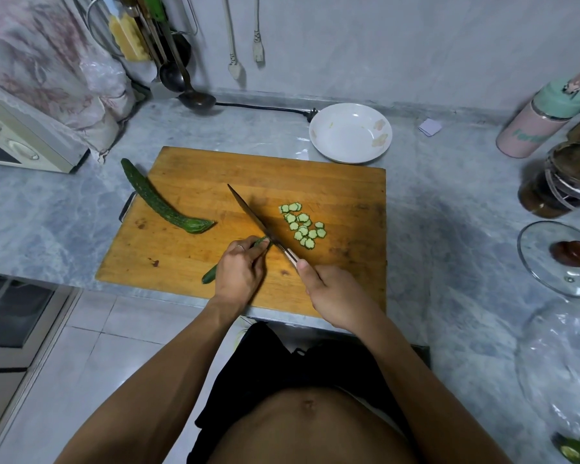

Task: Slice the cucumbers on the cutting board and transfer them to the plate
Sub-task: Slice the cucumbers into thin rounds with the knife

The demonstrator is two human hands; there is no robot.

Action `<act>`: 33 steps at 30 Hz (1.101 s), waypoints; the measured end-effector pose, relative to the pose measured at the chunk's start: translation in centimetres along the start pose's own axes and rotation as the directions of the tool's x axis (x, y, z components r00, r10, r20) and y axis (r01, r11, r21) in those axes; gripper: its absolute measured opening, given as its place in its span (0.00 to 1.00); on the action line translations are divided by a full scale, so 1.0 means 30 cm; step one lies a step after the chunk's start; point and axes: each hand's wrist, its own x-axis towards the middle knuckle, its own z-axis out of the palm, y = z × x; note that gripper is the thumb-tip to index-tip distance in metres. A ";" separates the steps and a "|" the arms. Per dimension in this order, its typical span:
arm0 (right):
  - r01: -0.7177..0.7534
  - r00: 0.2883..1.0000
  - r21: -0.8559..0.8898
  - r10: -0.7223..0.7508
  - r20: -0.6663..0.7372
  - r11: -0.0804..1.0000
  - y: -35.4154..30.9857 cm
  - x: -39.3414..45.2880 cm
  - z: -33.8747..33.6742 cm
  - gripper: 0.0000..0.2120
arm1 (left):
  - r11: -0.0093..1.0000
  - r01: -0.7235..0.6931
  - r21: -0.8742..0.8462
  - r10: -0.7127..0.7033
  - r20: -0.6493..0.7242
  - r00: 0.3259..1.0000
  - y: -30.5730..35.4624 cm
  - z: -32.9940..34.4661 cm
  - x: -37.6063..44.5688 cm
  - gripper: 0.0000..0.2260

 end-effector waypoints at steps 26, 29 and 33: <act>-0.277 0.961 0.269 0.264 0.085 0.923 -0.033 0.104 -0.007 0.32 | 0.996 0.058 -0.073 -0.057 0.014 0.998 0.002 -0.009 0.010 0.13; -0.211 0.977 0.122 0.213 -0.007 0.970 -0.028 0.103 -0.003 0.36 | 0.995 0.068 -0.066 -0.066 0.034 0.997 -0.012 -0.013 0.009 0.13; -0.182 0.982 0.048 0.184 -0.044 0.982 -0.029 0.095 -0.035 0.34 | 0.996 0.067 -0.063 -0.066 0.028 0.997 -0.008 -0.019 0.013 0.13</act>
